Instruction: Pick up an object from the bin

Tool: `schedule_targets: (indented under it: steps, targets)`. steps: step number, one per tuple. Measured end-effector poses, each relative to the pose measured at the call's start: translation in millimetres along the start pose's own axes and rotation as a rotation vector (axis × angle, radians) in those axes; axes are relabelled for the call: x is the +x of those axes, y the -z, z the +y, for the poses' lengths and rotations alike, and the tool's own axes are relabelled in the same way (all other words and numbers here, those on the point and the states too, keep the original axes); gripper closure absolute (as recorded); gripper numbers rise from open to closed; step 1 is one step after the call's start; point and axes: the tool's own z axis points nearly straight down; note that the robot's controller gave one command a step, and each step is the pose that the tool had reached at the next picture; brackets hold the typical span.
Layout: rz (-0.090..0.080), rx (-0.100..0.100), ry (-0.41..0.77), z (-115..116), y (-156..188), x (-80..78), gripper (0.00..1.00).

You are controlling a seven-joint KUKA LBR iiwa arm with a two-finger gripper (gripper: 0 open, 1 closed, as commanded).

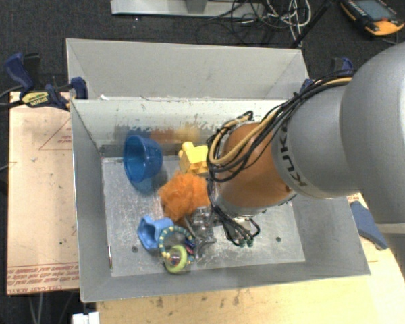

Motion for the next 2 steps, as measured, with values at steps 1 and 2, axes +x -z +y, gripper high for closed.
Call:
schedule_targets:
  steps: [1, 2]
  targets:
    - [0.006, 0.002, -0.038, -2.9, 37.1, 0.5, 1.0]
    - [-0.01, 0.003, 0.09, 2.3, 220.9, -18.0, 1.0]
